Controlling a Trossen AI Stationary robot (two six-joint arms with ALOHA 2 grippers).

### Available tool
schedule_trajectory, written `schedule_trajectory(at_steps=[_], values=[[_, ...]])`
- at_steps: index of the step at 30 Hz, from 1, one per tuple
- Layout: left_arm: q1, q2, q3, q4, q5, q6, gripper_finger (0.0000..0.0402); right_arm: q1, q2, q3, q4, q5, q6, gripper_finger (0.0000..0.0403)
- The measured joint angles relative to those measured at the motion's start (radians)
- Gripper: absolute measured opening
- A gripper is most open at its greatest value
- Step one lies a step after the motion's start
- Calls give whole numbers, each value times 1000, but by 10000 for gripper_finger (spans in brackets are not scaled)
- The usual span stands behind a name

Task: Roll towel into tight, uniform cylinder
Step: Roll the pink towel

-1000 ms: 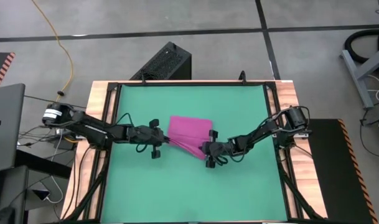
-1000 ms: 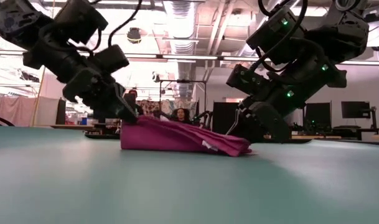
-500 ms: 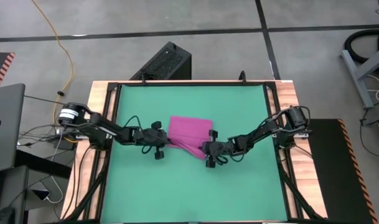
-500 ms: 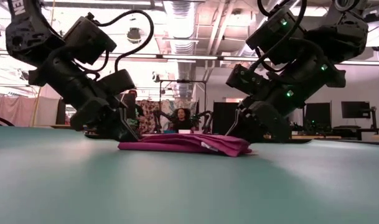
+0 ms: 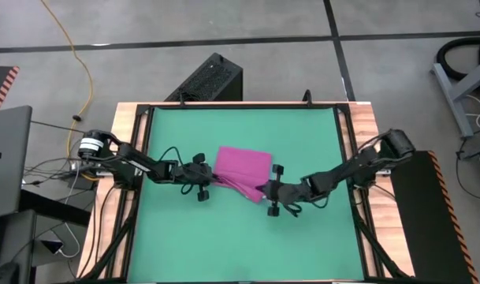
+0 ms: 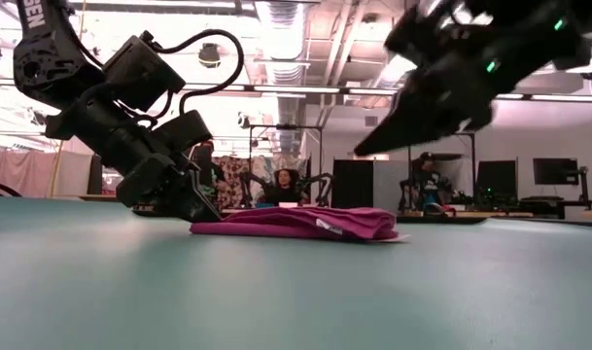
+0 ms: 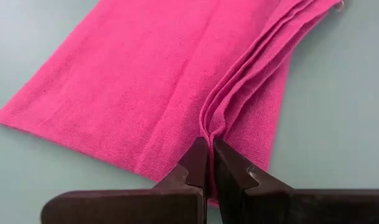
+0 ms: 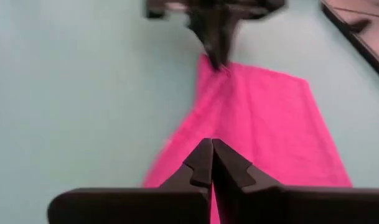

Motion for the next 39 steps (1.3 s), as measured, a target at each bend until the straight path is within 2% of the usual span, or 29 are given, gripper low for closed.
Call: schedule_trajectory(at_steps=[4,8,10,13,16,21,25,29,33,39], values=[[0,0,0,-10,8,-1,0,52,-17,2,-29,-14,49,59],[0,0,0,-13,12,-8,0,119,56,2,-19,9,83,121],[0,0,0,-13,12,-9,0,145,110,8,-10,48,85,160],[0,0,0,-14,14,-11,0,169,190,36,-19,165,81,219],[0,0,0,-14,23,-26,0,175,242,80,-14,247,24,259],[0,0,-1,-15,46,-35,0,182,329,152,-78,272,-110,270],[0,0,-1,-16,49,-38,0,187,377,215,-166,286,-102,270],[0,0,-1,-17,50,-42,0,190,395,258,-239,401,-75,270],[0,0,-1,-17,53,-40,0,189,396,285,-332,462,-46,270],[0,0,-1,-17,55,-35,0,170,396,285,-340,460,-43,270]])
